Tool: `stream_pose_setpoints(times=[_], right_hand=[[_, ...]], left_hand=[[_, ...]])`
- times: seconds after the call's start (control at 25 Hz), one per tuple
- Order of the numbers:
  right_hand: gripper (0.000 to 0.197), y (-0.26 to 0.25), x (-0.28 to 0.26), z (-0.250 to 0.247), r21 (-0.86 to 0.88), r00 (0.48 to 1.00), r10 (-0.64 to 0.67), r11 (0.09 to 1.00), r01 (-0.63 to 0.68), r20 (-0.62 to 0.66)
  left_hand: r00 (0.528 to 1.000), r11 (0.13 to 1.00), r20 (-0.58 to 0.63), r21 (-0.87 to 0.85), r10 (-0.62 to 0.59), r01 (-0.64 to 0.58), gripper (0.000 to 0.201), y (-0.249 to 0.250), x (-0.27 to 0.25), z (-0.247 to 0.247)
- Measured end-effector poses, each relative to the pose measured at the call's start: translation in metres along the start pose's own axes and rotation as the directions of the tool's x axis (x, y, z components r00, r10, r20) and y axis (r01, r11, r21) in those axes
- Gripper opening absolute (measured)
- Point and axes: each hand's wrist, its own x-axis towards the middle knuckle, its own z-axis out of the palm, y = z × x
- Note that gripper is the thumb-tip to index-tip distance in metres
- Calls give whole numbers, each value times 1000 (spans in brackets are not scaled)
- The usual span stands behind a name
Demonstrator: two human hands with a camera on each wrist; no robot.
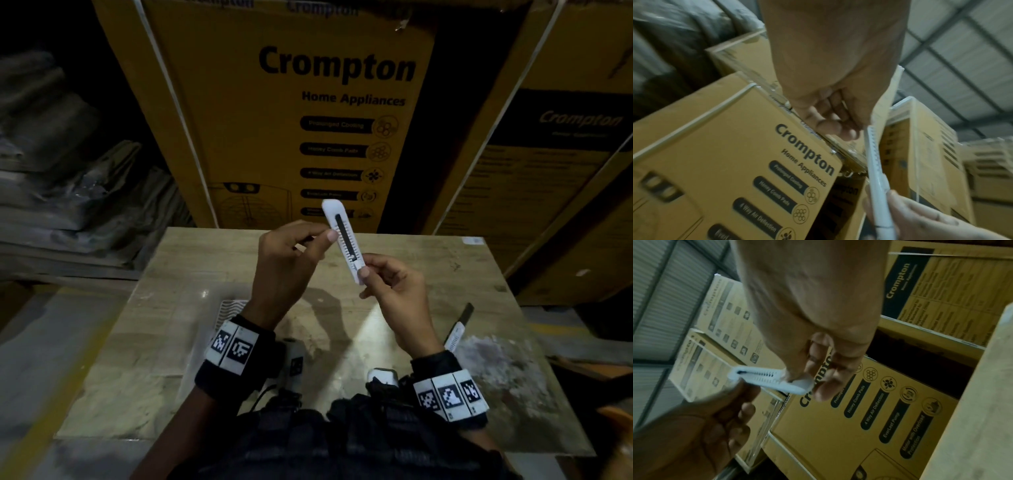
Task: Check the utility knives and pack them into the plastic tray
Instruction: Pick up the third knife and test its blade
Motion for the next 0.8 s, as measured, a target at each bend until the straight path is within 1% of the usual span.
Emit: stream_pose_setpoints(times=[0.08,0.12,0.2,0.28,0.32,0.4,0.48,0.56,0.64,0.68,0.72,0.76,0.8], right_hand=[[19,-1,-3,6,38,995,63,997,-66,72],[19,0,-5,10,39,990,87,995,-92,112],[19,3,-10,20,-4,972,125,992,-127,198],[20,8,-16,32,-33,946,181,983,-179,269],[19,10,-18,38,-43,930,218,976,-215,296],[19,18,-23,54,-84,898,292,956,-280,328],[15,31,-27,72,-116,873,351,936,-332,339],[11,49,-32,90,-102,839,426,903,-417,337],[16,72,-39,107,-34,787,537,832,-554,304],[18,84,-43,117,7,759,588,789,-614,278],[18,95,-48,124,48,737,627,752,-657,252],[18,106,-52,135,73,719,656,725,-685,229],[16,116,-58,145,80,702,682,703,-707,208]], left_hand=[[993,997,-89,6,-76,77,9,-9,-3,-8],[988,995,-112,5,-103,104,12,-15,-5,-12],[984,990,-114,21,-135,138,20,-28,-11,-26],[974,976,-98,60,-204,211,23,-41,-22,-39],[960,960,-93,68,-265,272,23,-47,-28,-44],[912,912,-80,50,-402,407,20,-62,-44,-55],[877,873,-66,87,-475,480,25,-81,-60,-68],[851,843,-53,115,-523,525,32,-107,-76,-85],[822,809,-81,149,-563,569,39,-139,-94,-104],[812,787,-116,202,-572,583,41,-156,-104,-116],[804,757,-149,276,-575,592,42,-171,-116,-125],[788,708,-174,358,-590,609,39,-186,-128,-137],[753,636,-192,429,-630,642,33,-198,-140,-148]])
